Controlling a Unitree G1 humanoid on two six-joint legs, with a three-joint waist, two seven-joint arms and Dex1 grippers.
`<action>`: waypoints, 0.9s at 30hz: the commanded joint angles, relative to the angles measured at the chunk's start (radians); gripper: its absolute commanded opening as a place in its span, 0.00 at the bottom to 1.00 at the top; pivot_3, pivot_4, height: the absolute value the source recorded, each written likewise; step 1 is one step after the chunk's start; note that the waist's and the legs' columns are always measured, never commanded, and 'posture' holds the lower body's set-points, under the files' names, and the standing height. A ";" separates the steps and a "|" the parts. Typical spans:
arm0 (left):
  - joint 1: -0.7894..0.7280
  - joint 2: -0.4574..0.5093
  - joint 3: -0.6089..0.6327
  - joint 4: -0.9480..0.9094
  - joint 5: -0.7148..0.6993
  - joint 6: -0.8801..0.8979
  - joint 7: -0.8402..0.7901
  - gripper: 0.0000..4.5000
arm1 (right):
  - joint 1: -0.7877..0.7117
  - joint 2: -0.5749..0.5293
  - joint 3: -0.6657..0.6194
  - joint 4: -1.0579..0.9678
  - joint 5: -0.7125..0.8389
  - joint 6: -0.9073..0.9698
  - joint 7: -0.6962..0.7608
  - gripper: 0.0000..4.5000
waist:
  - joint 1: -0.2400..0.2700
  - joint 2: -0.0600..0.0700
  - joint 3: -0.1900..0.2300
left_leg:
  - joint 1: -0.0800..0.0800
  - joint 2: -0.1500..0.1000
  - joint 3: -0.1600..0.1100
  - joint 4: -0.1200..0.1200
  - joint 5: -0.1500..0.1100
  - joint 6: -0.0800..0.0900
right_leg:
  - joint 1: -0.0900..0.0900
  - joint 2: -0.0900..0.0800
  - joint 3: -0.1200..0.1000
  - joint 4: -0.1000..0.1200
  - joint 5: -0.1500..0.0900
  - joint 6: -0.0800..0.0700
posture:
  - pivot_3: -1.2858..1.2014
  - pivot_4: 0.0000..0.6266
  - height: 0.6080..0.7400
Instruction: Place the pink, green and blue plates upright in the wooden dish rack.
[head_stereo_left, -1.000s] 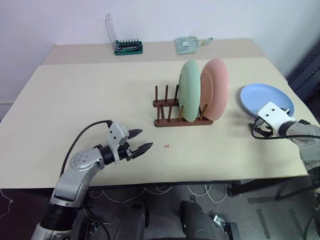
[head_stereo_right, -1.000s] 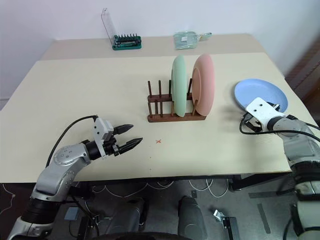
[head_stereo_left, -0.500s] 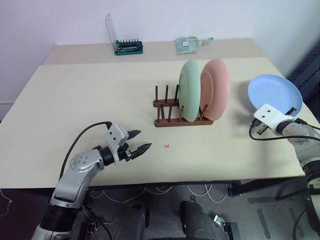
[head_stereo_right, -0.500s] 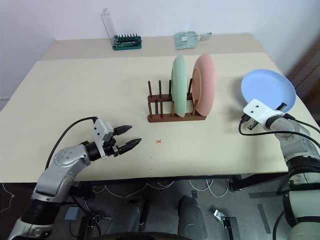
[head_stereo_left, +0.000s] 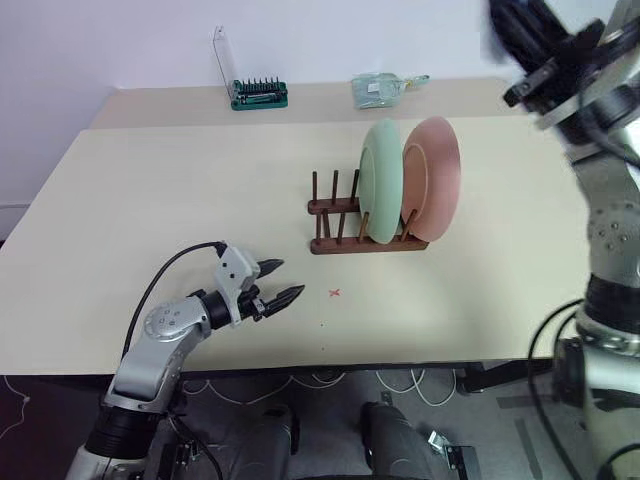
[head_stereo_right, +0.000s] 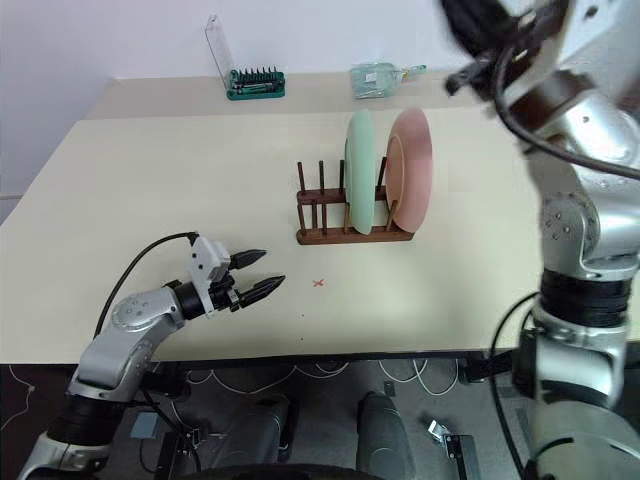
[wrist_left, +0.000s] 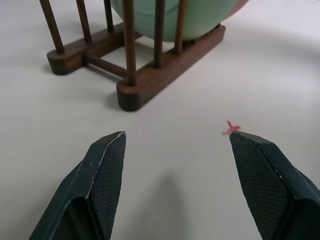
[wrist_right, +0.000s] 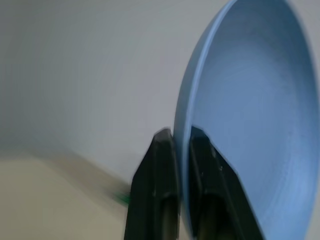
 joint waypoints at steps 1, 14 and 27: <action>-0.015 0.026 0.058 -0.027 -0.013 0.013 0.016 0.76 | -0.010 0.121 0.030 -0.071 0.213 0.099 -0.163 0.01 | -0.001 -0.002 -0.001 | 0.000 0.000 0.000 0.000 0.000 0.000 | 0.000 0.000 0.000 0.000 0.000 0.000 | 0.52 0.24 1.00; 0.003 0.096 0.158 -0.072 -0.050 0.077 0.039 0.76 | 0.128 0.299 0.075 0.063 0.395 0.290 -0.513 0.01 | -0.003 -0.002 -0.001 | -0.001 -0.001 0.002 -0.001 0.000 0.000 | -0.004 0.000 0.001 0.002 0.000 0.000 | 0.52 0.24 1.00; 0.010 0.084 0.138 -0.059 -0.041 0.056 0.038 0.76 | 0.144 0.326 0.081 0.086 0.412 0.357 -0.631 0.01 | -0.005 -0.002 -0.001 | -0.001 0.000 0.003 -0.001 0.000 0.000 | -0.005 0.001 0.002 0.002 0.000 0.000 | 0.52 0.24 1.00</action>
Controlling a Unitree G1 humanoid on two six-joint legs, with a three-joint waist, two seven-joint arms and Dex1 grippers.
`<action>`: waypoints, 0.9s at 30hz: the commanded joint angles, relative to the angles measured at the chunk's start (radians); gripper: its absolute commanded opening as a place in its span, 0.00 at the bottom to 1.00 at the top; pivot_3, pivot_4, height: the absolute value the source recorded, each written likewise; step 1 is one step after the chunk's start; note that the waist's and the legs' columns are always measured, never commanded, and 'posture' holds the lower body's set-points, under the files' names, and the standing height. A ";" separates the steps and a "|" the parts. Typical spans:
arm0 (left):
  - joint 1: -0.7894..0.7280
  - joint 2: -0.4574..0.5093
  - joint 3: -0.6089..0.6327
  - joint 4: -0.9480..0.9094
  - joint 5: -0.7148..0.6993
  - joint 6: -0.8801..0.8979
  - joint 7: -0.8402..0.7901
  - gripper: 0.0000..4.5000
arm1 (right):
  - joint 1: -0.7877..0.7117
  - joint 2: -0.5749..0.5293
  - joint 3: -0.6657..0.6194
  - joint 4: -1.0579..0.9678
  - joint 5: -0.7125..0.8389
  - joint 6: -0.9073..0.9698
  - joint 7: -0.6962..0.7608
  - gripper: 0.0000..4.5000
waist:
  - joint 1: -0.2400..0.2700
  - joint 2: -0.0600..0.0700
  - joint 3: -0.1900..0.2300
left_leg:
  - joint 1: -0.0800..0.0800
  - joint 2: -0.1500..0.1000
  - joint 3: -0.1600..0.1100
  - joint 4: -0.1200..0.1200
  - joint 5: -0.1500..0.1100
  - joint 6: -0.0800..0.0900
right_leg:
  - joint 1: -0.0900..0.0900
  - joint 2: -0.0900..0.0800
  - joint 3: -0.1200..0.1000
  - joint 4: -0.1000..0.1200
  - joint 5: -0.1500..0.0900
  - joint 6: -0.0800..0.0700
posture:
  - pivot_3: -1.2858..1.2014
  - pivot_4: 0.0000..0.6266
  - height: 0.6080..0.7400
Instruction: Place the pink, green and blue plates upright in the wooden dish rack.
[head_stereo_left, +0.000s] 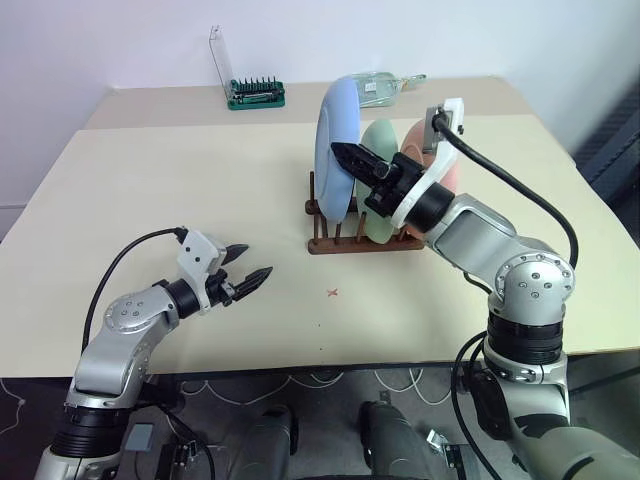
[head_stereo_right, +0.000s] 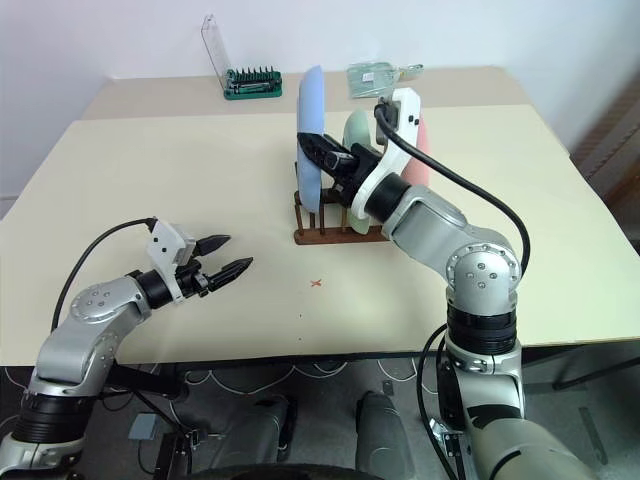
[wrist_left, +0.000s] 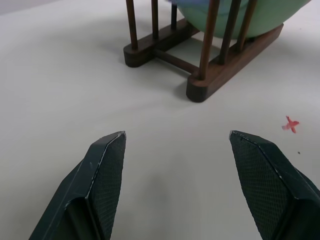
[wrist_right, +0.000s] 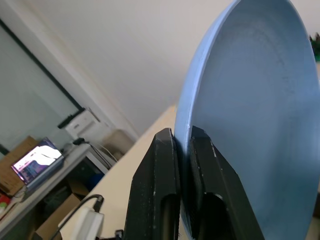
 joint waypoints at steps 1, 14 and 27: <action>-0.008 -0.002 0.007 -0.016 -0.001 -0.029 -0.007 0.76 | -0.010 0.014 -0.011 -0.013 0.026 0.002 -0.019 0.08 | 0.000 0.000 0.000 | 0.000 0.000 0.000 0.000 0.000 0.000 | 0.000 0.000 0.000 0.000 0.000 0.000 | 0.52 0.24 1.00; 0.017 -0.022 -0.010 0.063 0.026 -0.127 -0.038 0.76 | -0.037 -0.035 0.016 -0.043 -0.108 -0.005 0.071 0.67 | 0.000 0.000 0.000 | 0.000 0.000 0.000 0.000 0.000 0.000 | 0.000 0.000 0.000 0.000 0.000 0.000 | 0.52 0.24 1.00; -0.019 -0.035 -0.028 0.030 0.024 -0.082 -0.022 0.76 | -0.122 -0.052 0.068 -0.036 -0.347 -0.043 0.225 0.67 | -0.001 0.000 0.000 | 0.000 0.000 0.000 0.000 0.000 0.000 | 0.000 0.000 0.000 0.000 0.000 0.000 | 0.52 0.24 1.00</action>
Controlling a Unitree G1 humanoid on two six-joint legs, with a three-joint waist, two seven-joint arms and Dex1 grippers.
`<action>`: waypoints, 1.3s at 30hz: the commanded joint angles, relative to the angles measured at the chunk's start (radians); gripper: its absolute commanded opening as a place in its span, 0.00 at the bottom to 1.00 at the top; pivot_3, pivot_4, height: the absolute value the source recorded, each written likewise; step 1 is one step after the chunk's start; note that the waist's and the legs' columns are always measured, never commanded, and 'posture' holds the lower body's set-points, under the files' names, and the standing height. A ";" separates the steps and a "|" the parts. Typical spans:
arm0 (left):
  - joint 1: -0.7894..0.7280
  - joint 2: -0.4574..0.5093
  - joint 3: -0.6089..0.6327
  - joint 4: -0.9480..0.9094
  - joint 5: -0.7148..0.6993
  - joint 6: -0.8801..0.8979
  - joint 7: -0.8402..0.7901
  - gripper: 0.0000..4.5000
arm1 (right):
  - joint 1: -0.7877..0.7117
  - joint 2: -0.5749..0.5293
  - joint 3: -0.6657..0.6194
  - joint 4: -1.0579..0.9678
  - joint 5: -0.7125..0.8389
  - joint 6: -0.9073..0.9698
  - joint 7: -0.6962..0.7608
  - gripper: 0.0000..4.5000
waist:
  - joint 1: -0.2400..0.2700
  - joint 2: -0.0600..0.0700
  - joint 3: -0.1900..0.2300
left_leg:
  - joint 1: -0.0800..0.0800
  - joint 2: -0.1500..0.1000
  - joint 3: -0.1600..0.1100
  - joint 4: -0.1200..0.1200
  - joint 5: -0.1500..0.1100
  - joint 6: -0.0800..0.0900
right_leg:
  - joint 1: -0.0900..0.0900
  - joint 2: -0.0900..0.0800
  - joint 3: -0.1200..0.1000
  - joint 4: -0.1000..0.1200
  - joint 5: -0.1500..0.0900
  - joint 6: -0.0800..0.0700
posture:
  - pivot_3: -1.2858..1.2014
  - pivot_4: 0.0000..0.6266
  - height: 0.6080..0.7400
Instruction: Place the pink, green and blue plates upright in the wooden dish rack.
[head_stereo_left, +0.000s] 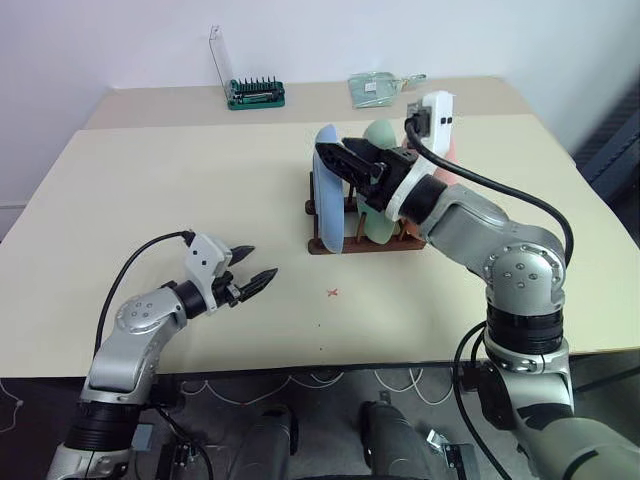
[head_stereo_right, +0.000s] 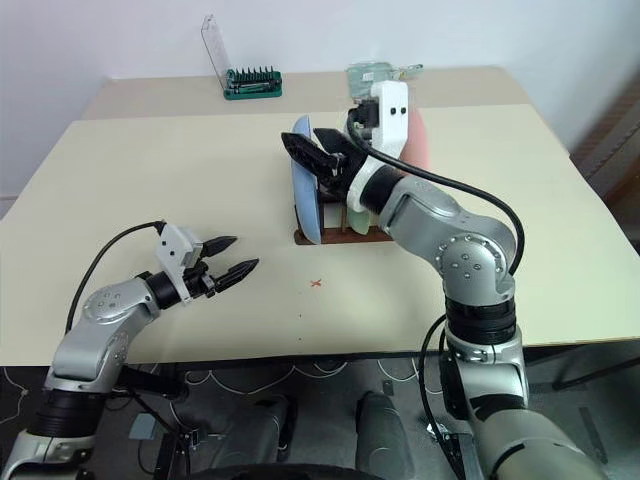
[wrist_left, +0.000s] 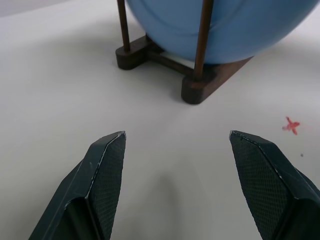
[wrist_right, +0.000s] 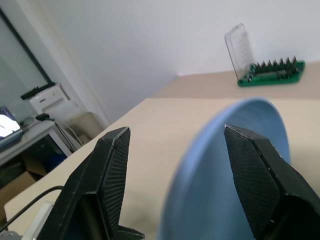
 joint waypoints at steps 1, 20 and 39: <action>0.007 0.004 0.009 -0.059 -0.009 0.007 0.005 0.76 | -0.048 -0.020 -0.004 -0.041 -0.069 -0.052 0.063 0.67 | 0.000 0.000 0.000 | 0.000 0.000 0.000 0.000 0.000 0.000 | 0.000 0.000 0.000 0.000 0.000 0.000 | 0.52 0.24 1.00; 0.012 0.062 0.109 -0.008 -0.005 -0.006 0.025 0.76 | 0.473 -0.538 -0.548 0.019 -0.199 -0.267 0.706 0.67 | 0.007 -0.003 0.000 | 0.000 0.001 0.002 0.001 -0.001 0.001 | 0.003 -0.001 -0.001 -0.003 -0.001 0.001 | 0.52 0.24 1.00; 0.016 0.039 0.097 0.072 0.037 -0.061 0.032 0.76 | 0.594 -0.468 -0.374 0.259 -0.527 -0.579 0.749 0.67 | 0.008 -0.002 0.000 | 0.001 0.000 0.004 0.003 -0.001 0.002 | 0.005 -0.001 0.001 -0.004 -0.001 0.001 | 0.52 0.24 1.00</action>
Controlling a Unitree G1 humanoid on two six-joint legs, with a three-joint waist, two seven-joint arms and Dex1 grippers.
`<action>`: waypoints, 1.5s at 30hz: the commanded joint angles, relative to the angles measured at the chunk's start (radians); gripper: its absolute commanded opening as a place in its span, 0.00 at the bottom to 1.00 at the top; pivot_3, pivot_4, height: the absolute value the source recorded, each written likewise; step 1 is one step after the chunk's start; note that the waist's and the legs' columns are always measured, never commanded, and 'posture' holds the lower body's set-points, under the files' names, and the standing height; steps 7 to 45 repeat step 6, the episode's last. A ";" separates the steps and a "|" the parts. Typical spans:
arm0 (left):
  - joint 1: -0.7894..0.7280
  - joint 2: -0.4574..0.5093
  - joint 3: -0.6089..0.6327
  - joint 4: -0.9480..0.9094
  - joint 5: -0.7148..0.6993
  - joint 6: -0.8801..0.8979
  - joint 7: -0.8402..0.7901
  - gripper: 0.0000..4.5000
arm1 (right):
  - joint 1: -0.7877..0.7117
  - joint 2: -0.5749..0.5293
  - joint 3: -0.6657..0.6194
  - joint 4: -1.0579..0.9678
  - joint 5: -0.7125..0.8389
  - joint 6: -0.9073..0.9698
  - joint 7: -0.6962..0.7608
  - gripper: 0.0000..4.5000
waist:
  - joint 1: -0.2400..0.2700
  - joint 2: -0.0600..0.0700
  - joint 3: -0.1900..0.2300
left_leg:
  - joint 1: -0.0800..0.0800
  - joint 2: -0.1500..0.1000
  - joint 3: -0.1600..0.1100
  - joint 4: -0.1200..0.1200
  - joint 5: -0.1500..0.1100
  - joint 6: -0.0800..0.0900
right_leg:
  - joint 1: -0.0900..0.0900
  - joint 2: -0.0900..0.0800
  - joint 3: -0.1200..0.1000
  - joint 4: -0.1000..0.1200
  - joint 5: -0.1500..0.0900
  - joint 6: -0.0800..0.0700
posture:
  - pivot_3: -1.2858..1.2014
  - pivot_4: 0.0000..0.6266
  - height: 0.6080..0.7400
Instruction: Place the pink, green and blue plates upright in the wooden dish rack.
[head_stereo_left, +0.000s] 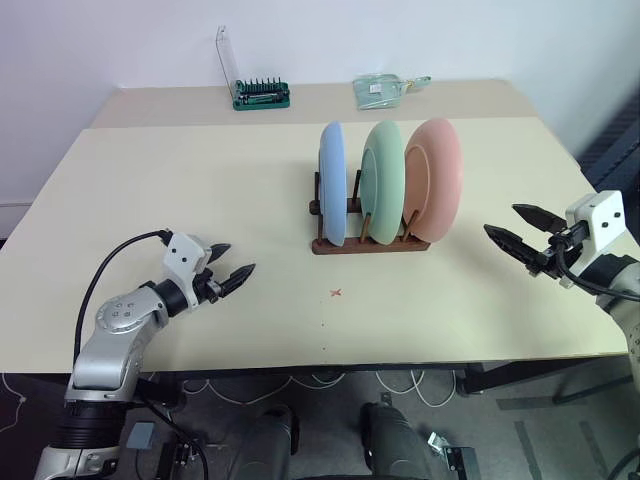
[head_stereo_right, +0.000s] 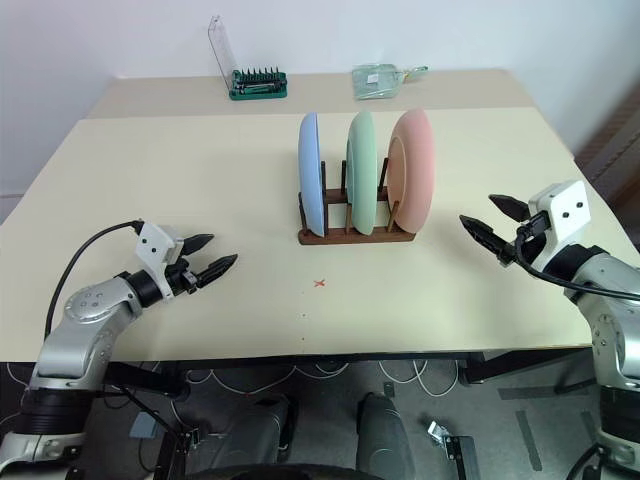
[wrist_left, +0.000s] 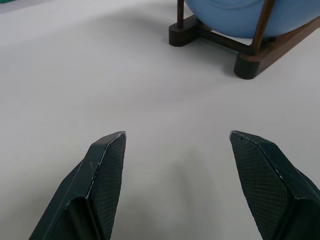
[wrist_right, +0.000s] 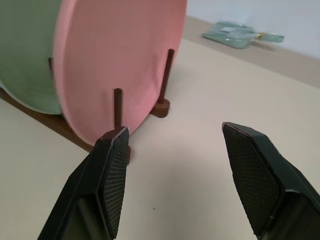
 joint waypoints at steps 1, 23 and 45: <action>0.006 0.001 0.026 -0.011 0.002 -0.018 0.018 0.76 | -0.023 0.015 -0.009 0.016 0.004 -0.023 0.009 0.67 | 0.000 0.000 0.000 | 0.000 0.000 0.000 0.000 0.000 0.000 | 0.000 0.000 0.000 0.000 0.000 0.000 | 0.52 0.24 1.00; 0.038 -0.010 0.022 -0.031 0.008 -0.029 0.043 0.76 | -0.054 0.015 0.025 0.084 -0.030 -0.058 0.030 0.67 | -0.002 0.000 0.000 | 0.000 0.000 0.000 0.000 0.000 0.000 | 0.000 0.000 0.000 0.000 0.000 0.000 | 0.52 0.24 1.00; 0.038 -0.010 0.022 -0.031 0.008 -0.029 0.043 0.76 | -0.054 0.015 0.025 0.084 -0.030 -0.058 0.030 0.67 | -0.002 0.000 0.000 | 0.000 0.000 0.000 0.000 0.000 0.000 | 0.000 0.000 0.000 0.000 0.000 0.000 | 0.52 0.24 1.00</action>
